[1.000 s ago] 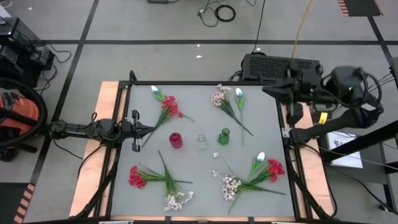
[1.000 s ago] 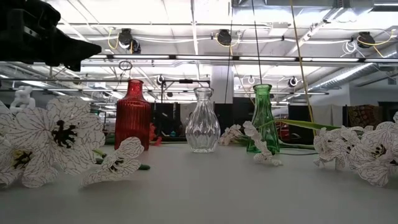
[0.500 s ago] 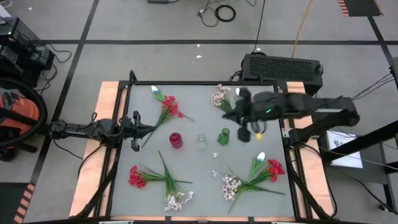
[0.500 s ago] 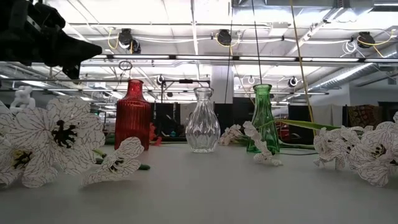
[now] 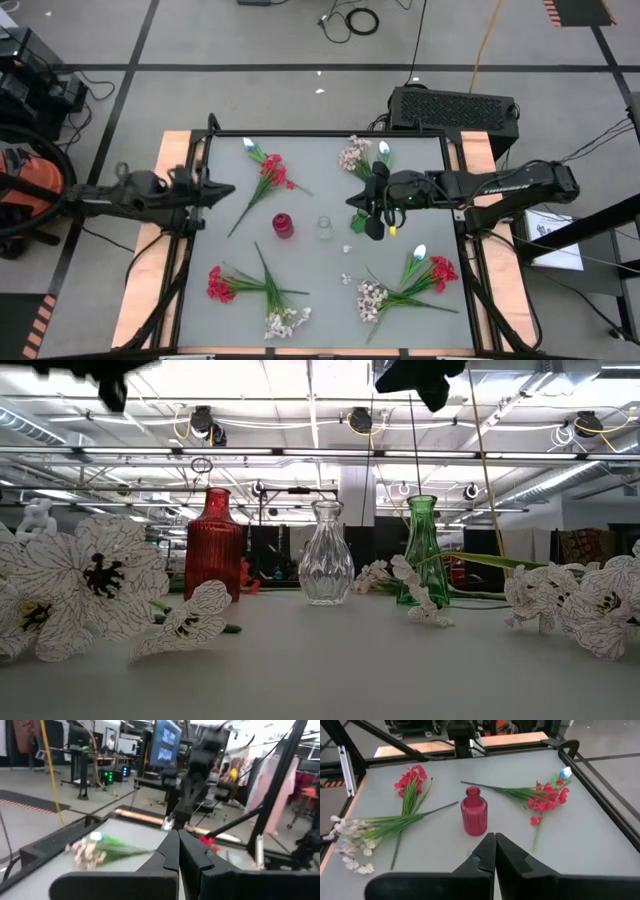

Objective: Sort flowers into vase by color
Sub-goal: Put the top right white flower into the red flower vase

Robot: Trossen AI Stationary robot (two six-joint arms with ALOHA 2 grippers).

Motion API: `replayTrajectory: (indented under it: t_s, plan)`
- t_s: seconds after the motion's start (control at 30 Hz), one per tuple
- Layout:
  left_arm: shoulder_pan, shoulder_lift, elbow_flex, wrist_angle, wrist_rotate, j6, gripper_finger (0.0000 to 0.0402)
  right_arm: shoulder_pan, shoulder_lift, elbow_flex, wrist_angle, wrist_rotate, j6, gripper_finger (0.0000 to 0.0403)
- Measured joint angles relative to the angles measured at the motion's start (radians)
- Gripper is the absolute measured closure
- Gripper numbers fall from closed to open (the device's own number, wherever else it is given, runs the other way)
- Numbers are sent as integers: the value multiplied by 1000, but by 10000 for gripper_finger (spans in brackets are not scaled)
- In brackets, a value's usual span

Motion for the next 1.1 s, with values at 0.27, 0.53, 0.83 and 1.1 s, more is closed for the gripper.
replayTrajectory:
  t_s: [0.27, 0.53, 0.83, 1.1]
  plan:
    - [-1, 346, 359, -81, 100, 167, 400, 0, 0, -45, 33, 9, 26, 403]
    - [0, 564, 339, -122, 82, 183, 400, 0, 0, -65, -16, 9, 27, 403]
    - [36, 607, 290, -109, 43, 165, 400, -21, -28, -65, -125, 220, 39, 403]
    - [78, 602, 287, -115, 42, 183, 400, -399, -82, -65, -311, 88, 28, 403]
